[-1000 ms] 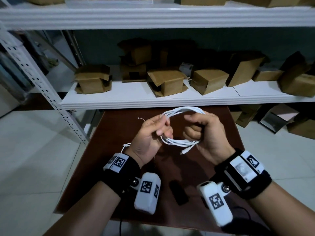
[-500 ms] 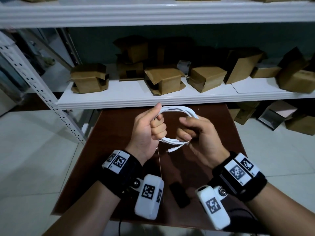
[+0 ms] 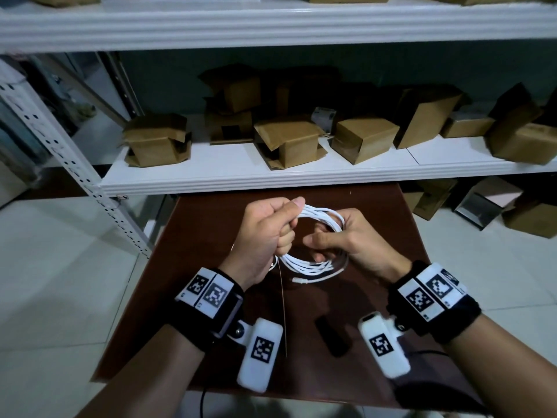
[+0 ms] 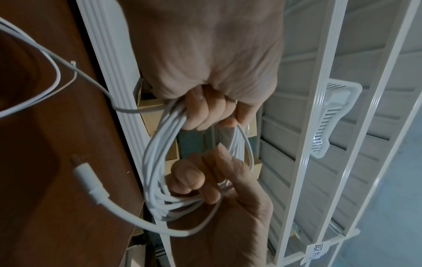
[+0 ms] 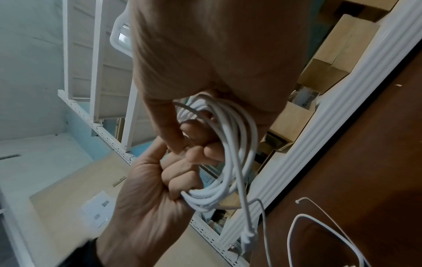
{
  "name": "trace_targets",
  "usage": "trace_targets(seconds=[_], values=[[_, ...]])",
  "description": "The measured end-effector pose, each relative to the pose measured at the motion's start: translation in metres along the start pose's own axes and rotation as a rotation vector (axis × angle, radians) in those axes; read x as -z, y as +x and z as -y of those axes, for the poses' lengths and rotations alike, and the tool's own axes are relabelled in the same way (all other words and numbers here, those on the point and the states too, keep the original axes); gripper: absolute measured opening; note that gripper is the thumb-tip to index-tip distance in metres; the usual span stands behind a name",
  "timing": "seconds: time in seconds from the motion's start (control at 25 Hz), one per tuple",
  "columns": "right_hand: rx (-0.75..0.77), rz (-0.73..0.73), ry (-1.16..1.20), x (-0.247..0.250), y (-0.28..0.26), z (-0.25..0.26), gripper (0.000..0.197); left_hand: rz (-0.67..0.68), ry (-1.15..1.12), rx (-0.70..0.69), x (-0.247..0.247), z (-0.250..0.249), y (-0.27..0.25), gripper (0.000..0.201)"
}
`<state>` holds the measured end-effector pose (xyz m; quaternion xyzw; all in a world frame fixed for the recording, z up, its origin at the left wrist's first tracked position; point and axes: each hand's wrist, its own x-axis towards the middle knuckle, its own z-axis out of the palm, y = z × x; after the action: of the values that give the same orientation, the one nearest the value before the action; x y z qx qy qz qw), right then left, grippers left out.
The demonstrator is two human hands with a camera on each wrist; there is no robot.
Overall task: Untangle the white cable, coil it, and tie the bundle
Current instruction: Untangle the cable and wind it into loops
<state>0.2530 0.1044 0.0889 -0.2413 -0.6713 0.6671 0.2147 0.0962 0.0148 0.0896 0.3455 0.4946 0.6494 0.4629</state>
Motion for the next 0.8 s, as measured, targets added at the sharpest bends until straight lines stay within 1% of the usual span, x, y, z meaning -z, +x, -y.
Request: trace_targets(seconds=[0.08,0.12,0.16,0.2,0.24,0.32,0.4,0.44,0.52,0.6,0.64,0.68,0.72,0.8], values=[[0.001,-0.012,-0.004,-0.001,0.001,0.001,0.032,-0.019,-0.005,-0.001,0.001,-0.001,0.002,0.041],[0.009,-0.013,-0.013,-0.001,0.002,0.002,0.029,-0.025,-0.002,-0.005,0.002,-0.001,0.003,0.041],[0.022,-0.015,-0.035,0.001,0.003,0.004,0.025,-0.020,0.016,-0.013,0.004,0.000,0.004,0.041],[0.038,-0.017,-0.064,0.002,0.003,0.006,0.025,-0.005,0.055,-0.029,0.005,0.001,0.004,0.041],[0.046,-0.010,-0.093,0.003,0.002,0.007,0.028,0.022,0.125,-0.057,0.006,0.003,0.004,0.041],[0.031,0.033,-0.156,0.001,0.000,0.010,0.020,0.066,0.348,-0.130,0.005,0.009,0.003,0.040],[-0.035,0.087,-0.256,-0.004,-0.004,0.010,0.011,0.090,0.522,-0.173,0.000,0.015,0.001,0.038],[-0.079,0.083,-0.318,-0.007,-0.005,0.010,0.014,0.103,0.554,-0.176,-0.003,0.017,-0.001,0.038],[-0.142,0.007,-0.396,-0.011,-0.004,0.009,0.021,0.118,0.542,-0.154,-0.007,0.018,-0.001,0.040],[-0.132,-0.037,-0.370,-0.012,-0.002,0.011,0.021,0.149,0.414,-0.093,-0.006,0.012,-0.002,0.039],[-0.117,-0.045,-0.345,-0.013,-0.001,0.013,0.020,0.173,0.348,-0.057,-0.004,0.008,-0.002,0.037],[-0.109,-0.038,-0.315,-0.014,0.000,0.014,0.013,0.204,0.294,-0.023,0.000,0.004,-0.003,0.034],[-0.102,-0.041,-0.292,-0.015,-0.001,0.015,0.010,0.242,0.253,0.007,0.005,0.002,-0.002,0.029],[-0.099,-0.020,-0.252,-0.015,-0.001,0.013,0.026,0.295,0.227,0.041,0.012,-0.001,-0.002,0.025]])
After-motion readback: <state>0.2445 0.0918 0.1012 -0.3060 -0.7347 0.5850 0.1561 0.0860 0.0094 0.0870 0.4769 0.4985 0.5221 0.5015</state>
